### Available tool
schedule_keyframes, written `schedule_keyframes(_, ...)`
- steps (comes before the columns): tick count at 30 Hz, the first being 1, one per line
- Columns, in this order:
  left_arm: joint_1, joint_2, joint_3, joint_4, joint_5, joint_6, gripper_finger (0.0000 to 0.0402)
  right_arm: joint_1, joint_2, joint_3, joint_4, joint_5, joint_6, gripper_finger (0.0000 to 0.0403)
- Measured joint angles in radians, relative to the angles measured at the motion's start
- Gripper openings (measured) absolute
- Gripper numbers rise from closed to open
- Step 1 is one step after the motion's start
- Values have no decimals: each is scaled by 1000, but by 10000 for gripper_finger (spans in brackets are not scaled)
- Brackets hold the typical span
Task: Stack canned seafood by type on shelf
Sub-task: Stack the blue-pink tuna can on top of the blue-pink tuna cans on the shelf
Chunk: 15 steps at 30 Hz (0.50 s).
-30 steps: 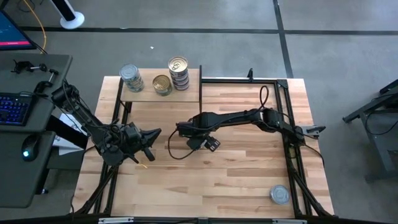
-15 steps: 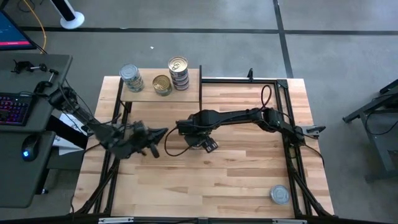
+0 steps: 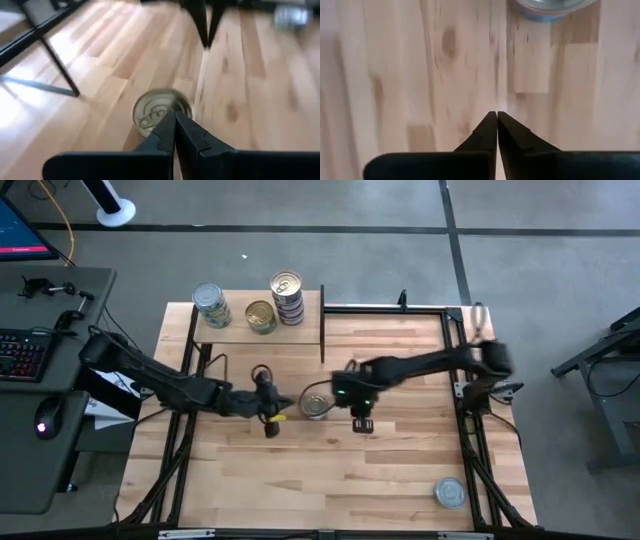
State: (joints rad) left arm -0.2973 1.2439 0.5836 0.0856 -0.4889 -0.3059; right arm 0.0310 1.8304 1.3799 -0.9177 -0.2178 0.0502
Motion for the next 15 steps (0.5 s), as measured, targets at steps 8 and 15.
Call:
schedule_keyframes(8,88,217,0,222,197,322,0,74,-223,-394,633,113,369,1)
schedule_keyframes(15,141,339,-1,228,196,376,0,32,-83,-354,647,274,256,0)
